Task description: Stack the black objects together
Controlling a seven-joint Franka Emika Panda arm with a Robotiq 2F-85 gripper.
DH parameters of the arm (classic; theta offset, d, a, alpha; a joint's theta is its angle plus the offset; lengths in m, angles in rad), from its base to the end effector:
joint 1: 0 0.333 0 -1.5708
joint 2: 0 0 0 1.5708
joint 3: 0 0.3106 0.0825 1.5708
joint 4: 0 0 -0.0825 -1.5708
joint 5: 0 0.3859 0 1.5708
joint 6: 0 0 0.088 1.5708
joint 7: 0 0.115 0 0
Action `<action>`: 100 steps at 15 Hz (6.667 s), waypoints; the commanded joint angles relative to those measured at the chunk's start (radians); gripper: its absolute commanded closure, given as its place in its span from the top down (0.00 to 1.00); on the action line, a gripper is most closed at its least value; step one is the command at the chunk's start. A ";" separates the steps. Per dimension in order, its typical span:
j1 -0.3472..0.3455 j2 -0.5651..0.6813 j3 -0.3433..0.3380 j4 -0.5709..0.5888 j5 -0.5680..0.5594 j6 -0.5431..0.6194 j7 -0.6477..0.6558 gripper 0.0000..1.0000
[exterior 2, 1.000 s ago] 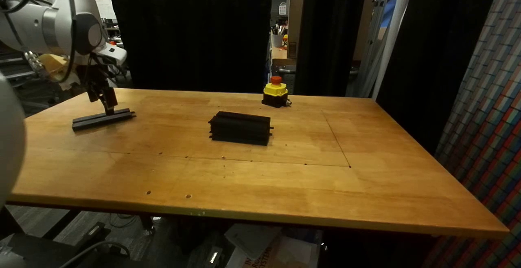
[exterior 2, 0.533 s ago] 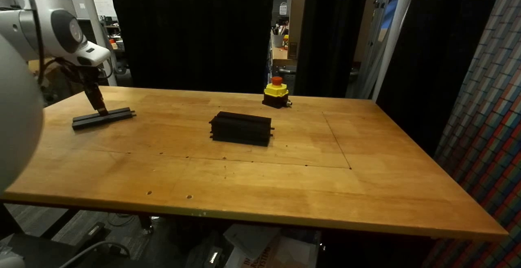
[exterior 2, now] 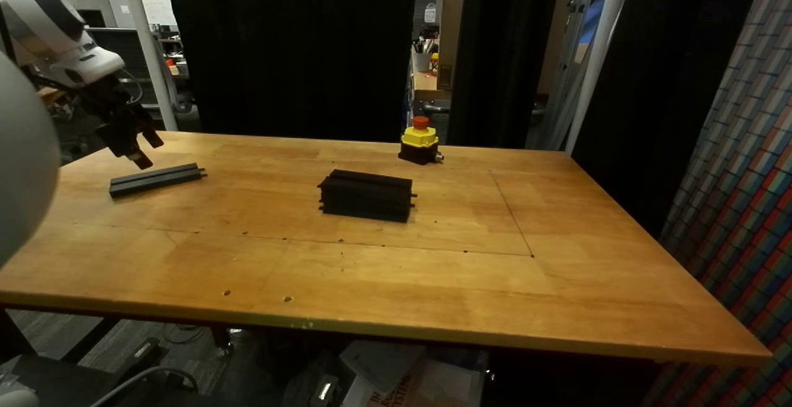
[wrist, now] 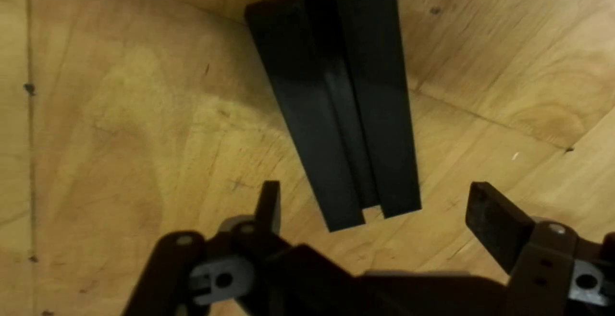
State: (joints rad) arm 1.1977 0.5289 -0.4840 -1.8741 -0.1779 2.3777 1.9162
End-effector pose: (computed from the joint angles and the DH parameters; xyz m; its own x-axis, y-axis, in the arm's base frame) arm 0.4745 0.4291 0.2486 0.4820 -0.8089 0.3366 -0.8336 -0.5417 -0.1079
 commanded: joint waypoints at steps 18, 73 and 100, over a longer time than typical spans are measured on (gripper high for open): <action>-0.591 -0.002 0.595 0.033 0.013 -0.053 -0.491 1.00; -0.638 0.024 0.562 -0.025 0.007 0.183 -0.484 0.97; -0.885 -0.288 0.420 -0.224 -0.077 0.157 -0.433 0.45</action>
State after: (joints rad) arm 0.3436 0.2984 -0.0526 -2.0607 -0.2141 2.5223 1.4248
